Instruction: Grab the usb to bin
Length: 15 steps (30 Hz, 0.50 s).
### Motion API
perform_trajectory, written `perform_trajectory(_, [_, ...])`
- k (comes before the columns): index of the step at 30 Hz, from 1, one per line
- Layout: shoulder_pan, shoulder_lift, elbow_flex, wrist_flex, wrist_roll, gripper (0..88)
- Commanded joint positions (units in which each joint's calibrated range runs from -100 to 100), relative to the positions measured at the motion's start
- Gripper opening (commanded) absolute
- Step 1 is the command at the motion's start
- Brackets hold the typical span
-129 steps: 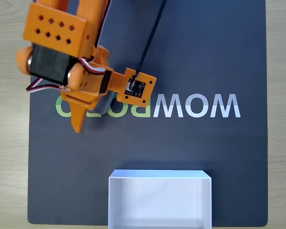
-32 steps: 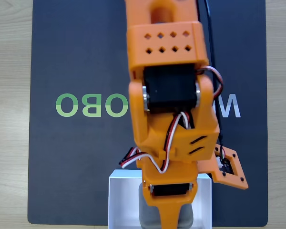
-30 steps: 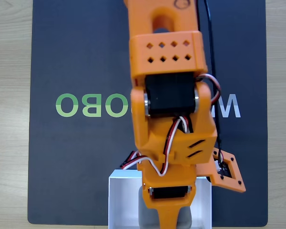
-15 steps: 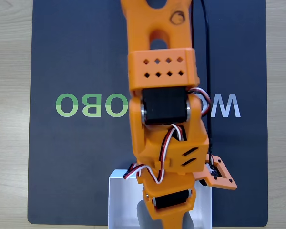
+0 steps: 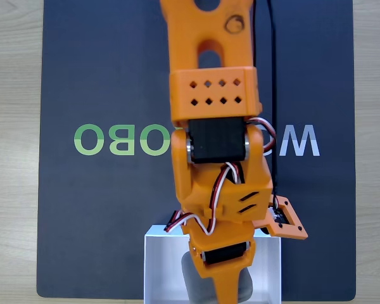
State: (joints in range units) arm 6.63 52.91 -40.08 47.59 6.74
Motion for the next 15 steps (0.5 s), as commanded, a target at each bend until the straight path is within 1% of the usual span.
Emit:
perform_trajectory(1, [-0.1, -6.2, 0.6, -0.9, 0.3, 38.0])
perform_trajectory(4, [-0.1, -6.6, 0.9, -0.9, 0.3, 41.8])
perform_trajectory(8, [0.0, -6.6, 0.9, -0.8, 0.3, 44.7])
perform_trajectory(15, [-0.1, -8.9, 1.0, -0.4, 0.4, 44.1])
